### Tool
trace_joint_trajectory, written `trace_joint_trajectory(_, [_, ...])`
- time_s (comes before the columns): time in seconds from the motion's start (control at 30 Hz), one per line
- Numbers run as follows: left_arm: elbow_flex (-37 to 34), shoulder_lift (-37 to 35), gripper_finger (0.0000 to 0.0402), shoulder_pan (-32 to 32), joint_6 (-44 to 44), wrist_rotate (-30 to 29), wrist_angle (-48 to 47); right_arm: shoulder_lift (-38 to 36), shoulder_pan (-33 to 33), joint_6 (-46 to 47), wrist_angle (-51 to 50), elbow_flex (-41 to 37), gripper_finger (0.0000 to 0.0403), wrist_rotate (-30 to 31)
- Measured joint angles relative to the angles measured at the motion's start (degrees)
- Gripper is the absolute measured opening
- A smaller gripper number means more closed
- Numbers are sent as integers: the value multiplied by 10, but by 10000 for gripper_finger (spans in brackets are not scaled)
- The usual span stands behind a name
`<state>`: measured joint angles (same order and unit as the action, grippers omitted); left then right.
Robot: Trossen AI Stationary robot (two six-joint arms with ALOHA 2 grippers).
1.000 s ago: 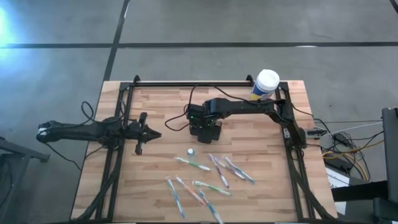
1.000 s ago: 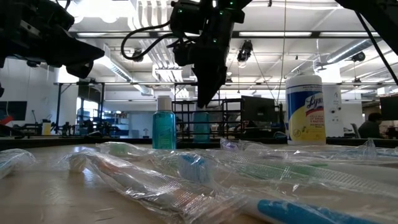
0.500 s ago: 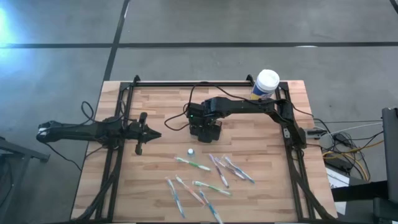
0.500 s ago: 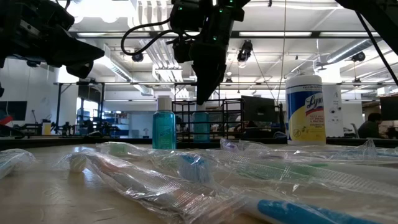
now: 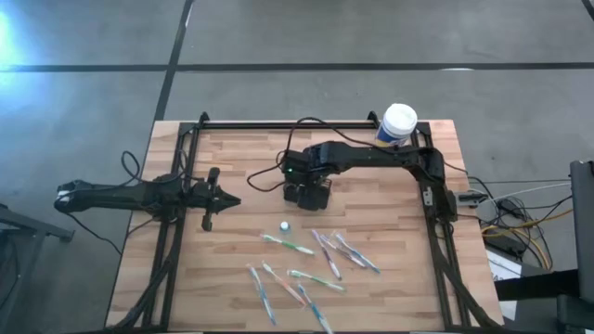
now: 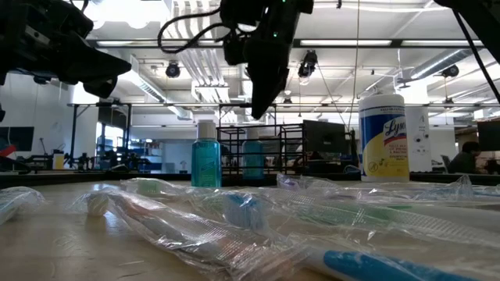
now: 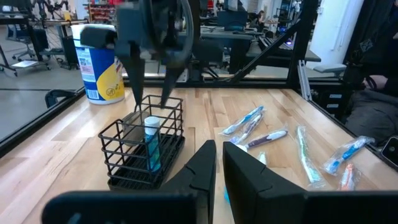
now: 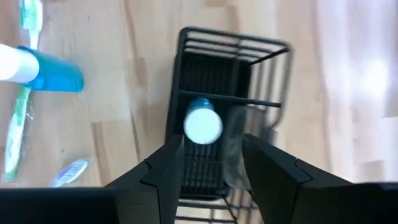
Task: Pick & Place toothbrushing station
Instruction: Adjust the black organizer
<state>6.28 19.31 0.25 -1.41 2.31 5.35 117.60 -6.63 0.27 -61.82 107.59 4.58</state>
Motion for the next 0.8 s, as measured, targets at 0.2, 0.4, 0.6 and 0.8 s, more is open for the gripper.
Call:
trace_joint_trajectory(0.2, [0,0,32,0,15,-2,0,-58,8,2,32,-5,162,19])
trace_joint_trajectory(0.4, [0,6,32,0,15,-50,-6,-195,78,-36,258,-127,130,52])
trace_joint_trajectory(0.6, [0,21,23,0,15,-51,-15,-345,134,-56,526,-369,44,57])
trace_joint_trajectory(0.8, [0,25,6,0,14,-51,-1,-458,160,-49,765,-568,17,54])
